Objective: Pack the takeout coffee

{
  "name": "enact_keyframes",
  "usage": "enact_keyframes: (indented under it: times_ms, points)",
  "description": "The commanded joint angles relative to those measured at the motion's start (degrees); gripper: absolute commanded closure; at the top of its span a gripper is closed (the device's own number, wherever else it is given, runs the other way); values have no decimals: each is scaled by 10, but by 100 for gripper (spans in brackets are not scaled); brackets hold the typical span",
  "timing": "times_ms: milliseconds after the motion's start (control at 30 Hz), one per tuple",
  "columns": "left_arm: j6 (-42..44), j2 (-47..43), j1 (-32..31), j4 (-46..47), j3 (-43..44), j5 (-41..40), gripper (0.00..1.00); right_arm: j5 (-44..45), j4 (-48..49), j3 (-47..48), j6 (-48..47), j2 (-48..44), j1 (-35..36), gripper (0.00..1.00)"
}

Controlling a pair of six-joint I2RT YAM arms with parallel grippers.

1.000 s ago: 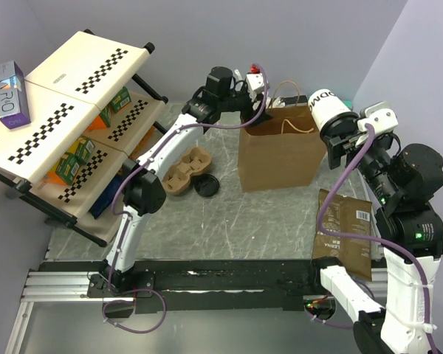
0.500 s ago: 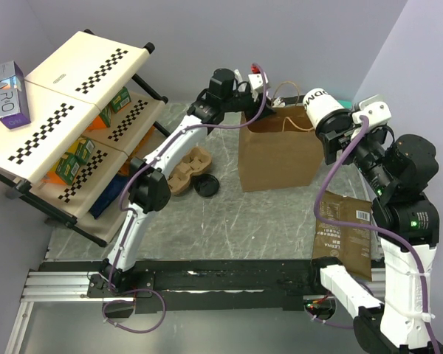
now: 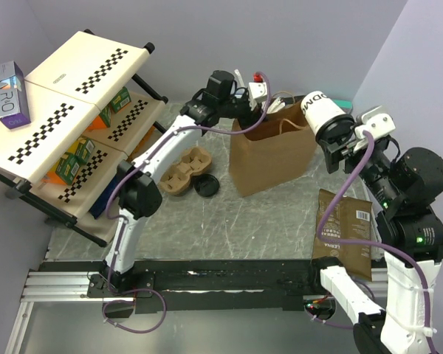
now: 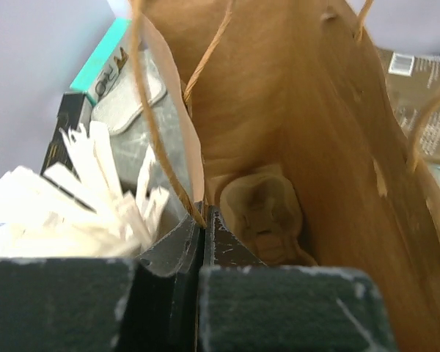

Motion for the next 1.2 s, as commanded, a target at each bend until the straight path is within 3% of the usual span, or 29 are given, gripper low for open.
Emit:
enact_keyframes:
  times_ms: [0,333,467,533,733,1033,1167]
  points:
    - [47,-91,-4,-68,-15,-20,99,-50,-4,-10,-47,-11,-4,100]
    - [135,-245,-29,-105,-157,-57,99,-142,-28,-13,-74,-26,-5,100]
    - [125,-323,-57,21,-312,-79,99,-169,-65,-19,-75,-40,-3,100]
    - [126,-355,-75,51,-349,-97,99,-177,-89,-5,-73,-42,-3,100]
    - [147,-388,-97,130,-429,-127,99,-141,-164,80,-61,-43,-3,100]
    - [261,-378,-110,228,-473,-191,99,-101,-215,14,-107,-108,-3,100]
    - [312,-379,-110,278,-491,-168,99,-89,-215,14,-78,-95,-3,100]
